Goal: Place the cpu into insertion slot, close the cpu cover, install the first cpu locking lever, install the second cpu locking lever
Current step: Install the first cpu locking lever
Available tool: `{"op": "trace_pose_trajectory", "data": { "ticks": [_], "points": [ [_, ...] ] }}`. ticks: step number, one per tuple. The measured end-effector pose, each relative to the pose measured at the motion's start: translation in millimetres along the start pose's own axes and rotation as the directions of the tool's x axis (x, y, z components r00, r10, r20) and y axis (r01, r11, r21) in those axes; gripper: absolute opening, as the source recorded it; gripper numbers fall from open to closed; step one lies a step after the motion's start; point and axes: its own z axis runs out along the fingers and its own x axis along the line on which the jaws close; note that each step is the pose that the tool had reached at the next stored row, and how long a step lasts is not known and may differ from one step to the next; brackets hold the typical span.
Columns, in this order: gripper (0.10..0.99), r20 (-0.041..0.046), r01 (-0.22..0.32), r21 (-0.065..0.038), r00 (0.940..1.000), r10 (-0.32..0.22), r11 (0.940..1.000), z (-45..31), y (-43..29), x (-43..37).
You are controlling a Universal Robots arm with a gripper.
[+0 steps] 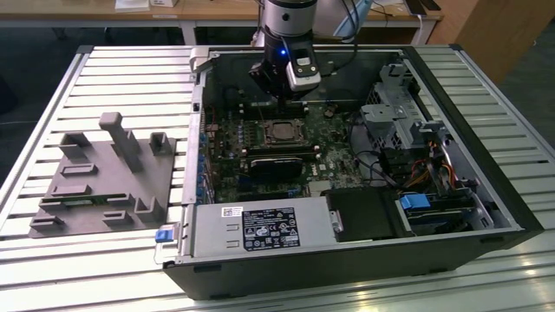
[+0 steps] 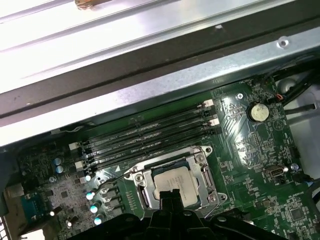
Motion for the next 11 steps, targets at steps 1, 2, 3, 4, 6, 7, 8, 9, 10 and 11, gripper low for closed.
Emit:
{"op": "trace_pose_trajectory", "data": {
  "ticks": [1, 2, 3, 4, 6, 7, 8, 9, 10, 11],
  "points": [
    [0.106, -0.0002, 0.007, 0.0, 1.0, -0.007, 1.0, 0.0, 0.0, 0.0],
    [0.106, -0.0004, 0.014, 0.0, 0.9999, -0.014, 0.9999, 0.0, 0.0, 0.0],
    [0.106, -0.0005, 0.02, 0.0, 0.9998, -0.02, 0.9998, 0.0, 0.0, 0.0],
    [0.106, -0.0007, 0.027, 0.0, 0.9996, -0.027, 0.9996, 0.0, 0.0, 0.0],
    [0.106, -0.001, 0.041, 0.0, 0.9992, -0.041, 0.9992, 0.0, 0.0, 0.0],
    [0.106, -0.0012, 0.049, 0.0, 0.9988, -0.049, 0.9988, 0.0, 0.0, 0.0],
    [0.106, -0.0013, 0.057, 0.0, 0.9984, -0.057, 0.9984, 0.0, 0.0, 0.0],
    [0.106, -0.0013, 0.067, 0.0, 0.9977, -0.067, 0.9977, 0.0, 0.0, 0.0],
    [0.106, -0.0013, 0.079, 0.0, 0.9969, -0.079, 0.9969, 0.0, 0.0, 0.0],
    [0.106, -0.0012, 0.091, 0.0, 0.9958, -0.091, 0.9958, 0.0, 0.0, 0.0]
  ]
}}
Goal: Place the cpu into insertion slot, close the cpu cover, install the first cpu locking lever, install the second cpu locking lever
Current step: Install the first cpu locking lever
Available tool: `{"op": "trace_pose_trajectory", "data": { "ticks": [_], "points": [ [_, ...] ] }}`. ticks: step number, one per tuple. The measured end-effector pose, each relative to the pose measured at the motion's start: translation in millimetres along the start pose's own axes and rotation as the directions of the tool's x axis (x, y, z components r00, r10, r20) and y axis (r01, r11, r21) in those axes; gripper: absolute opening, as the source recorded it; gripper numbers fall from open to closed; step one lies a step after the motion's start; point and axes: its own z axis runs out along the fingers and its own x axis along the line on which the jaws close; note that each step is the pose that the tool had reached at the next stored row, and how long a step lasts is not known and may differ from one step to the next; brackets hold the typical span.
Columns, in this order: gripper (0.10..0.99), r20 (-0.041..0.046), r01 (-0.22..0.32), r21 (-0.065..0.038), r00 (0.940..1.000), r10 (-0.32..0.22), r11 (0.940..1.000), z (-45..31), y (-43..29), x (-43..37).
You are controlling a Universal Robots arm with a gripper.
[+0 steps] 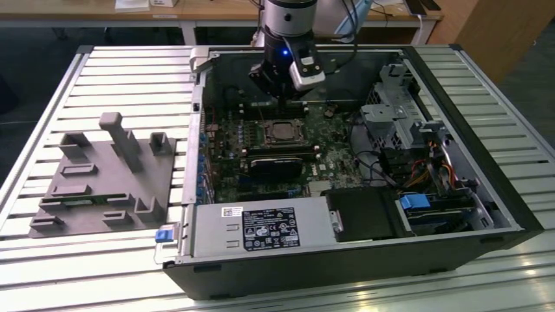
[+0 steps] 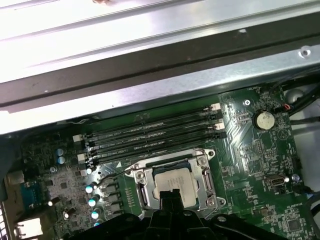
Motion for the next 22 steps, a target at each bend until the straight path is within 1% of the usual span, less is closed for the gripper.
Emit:
{"op": "trace_pose_trajectory", "data": {
  "ticks": [3, 6, 8, 9, 10, 11, 13, 14, 15, 16, 22],
  "points": [
    [0.106, 0.0016, 0.028, -0.001, 0.9996, -0.028, 0.9996, 0.0, 0.0, 0.1],
    [0.106, 0.0048, 0.04, -0.002, 0.9992, -0.04, 0.9992, -0.1, -0.5, 1.6],
    [0.106, 0.0055, 0.043, -0.006, 0.9991, -0.043, 0.9991, 0.0, -0.9, 3.9],
    [0.106, 0.0049, 0.044, -0.01, 0.999, -0.044, 0.999, -0.1, -1.3, 5.3],
    [0.106, 0.0036, 0.046, -0.017, 0.999, -0.046, 0.9988, -0.1, -1.6, 6.6],
    [0.106, 0.0015, 0.047, -0.028, 0.9989, -0.047, 0.9985, -0.1, -1.8, 7.6],
    [0.106, -0.0043, 0.048, -0.057, 0.9988, -0.049, 0.9972, -0.1, -2.0, 8.5],
    [0.106, -0.0058, 0.048, -0.066, 0.9988, -0.049, 0.9967, 0.0, -2.2, 9.4],
    [0.106, -0.0063, 0.049, -0.069, 0.9988, -0.049, 0.9964, 0.0, -2.5, 10.6],
    [0.106, -0.0064, 0.051, -0.069, 0.9987, -0.051, 0.9963, 0.0, -2.9, 12.1],
    [0.106, -0.0074, 0.09, -0.07, 0.9959, -0.091, 0.9935, -0.1, -4.7, 19.5]
  ]
}}
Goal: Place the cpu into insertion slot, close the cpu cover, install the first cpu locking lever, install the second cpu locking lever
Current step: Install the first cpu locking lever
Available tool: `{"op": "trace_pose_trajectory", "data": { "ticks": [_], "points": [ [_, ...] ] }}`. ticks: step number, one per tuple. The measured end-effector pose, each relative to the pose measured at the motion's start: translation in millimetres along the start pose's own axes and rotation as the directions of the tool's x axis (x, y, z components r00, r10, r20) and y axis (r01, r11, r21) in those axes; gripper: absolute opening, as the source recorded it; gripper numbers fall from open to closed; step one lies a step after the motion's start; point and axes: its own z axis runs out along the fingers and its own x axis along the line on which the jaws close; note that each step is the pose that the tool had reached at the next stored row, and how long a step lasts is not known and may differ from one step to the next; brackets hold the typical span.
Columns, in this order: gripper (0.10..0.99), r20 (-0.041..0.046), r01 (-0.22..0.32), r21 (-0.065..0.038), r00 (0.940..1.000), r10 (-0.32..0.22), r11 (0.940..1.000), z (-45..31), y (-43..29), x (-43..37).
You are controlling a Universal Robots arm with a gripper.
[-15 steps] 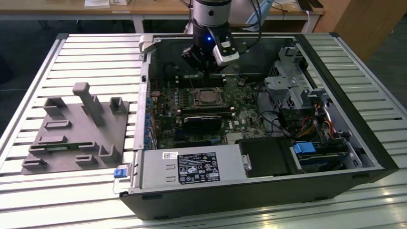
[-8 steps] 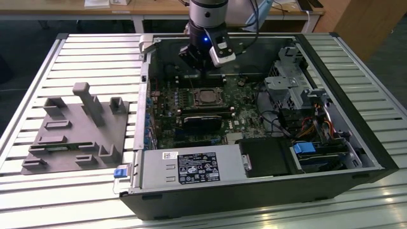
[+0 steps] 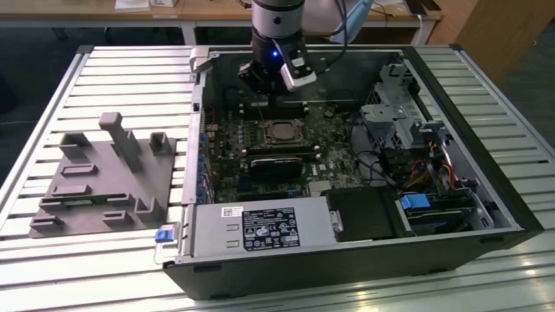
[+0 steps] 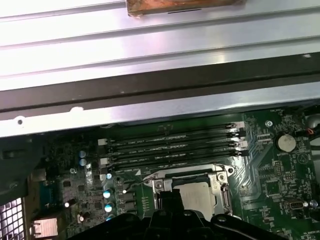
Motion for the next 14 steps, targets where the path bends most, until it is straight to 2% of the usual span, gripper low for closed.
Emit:
{"op": "trace_pose_trajectory", "data": {
  "ticks": [10, 14],
  "points": [
    [0.106, -0.0016, 0.017, 0.0, 0.9998, -0.017, 0.9998, -0.2, -3.3, 23.2],
    [0.106, -0.0016, 0.019, 0.0, 0.9998, -0.019, 0.9998, -0.3, -4.1, 29.1]
  ]
}}
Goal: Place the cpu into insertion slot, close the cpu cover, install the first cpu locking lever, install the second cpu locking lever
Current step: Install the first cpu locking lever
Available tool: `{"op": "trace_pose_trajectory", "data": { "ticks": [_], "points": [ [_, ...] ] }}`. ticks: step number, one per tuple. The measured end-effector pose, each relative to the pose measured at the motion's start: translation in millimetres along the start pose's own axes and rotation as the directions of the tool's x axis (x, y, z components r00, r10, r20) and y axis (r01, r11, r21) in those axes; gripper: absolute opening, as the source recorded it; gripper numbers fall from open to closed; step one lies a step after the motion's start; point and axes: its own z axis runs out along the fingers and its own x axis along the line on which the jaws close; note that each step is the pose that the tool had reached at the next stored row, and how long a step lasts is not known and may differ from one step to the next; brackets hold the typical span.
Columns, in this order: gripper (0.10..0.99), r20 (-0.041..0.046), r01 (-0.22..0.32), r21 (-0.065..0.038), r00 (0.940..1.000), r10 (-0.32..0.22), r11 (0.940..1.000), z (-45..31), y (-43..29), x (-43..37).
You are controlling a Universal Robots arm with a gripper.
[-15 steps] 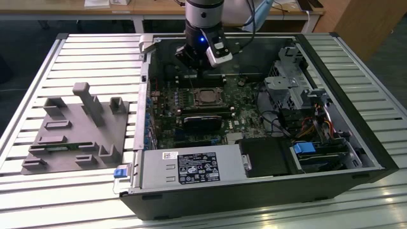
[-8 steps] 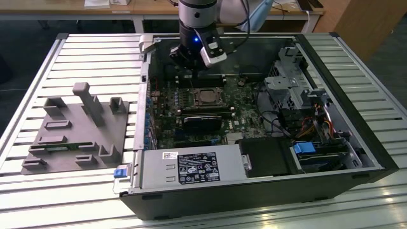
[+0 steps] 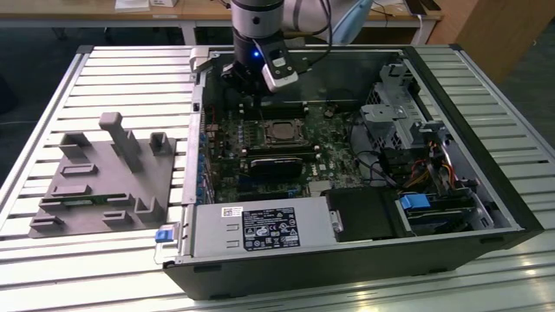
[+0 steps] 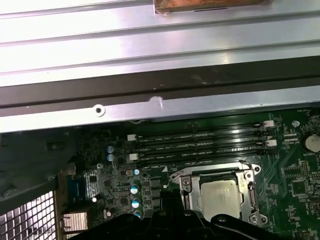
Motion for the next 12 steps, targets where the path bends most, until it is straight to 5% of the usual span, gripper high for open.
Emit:
{"op": "trace_pose_trajectory", "data": {
  "ticks": [12],
  "points": [
    [0.106, 0.0, 0.007, 0.0, 1.0, -0.007, 1.0, 0.5, 2.7, 11.4]
  ]
}}
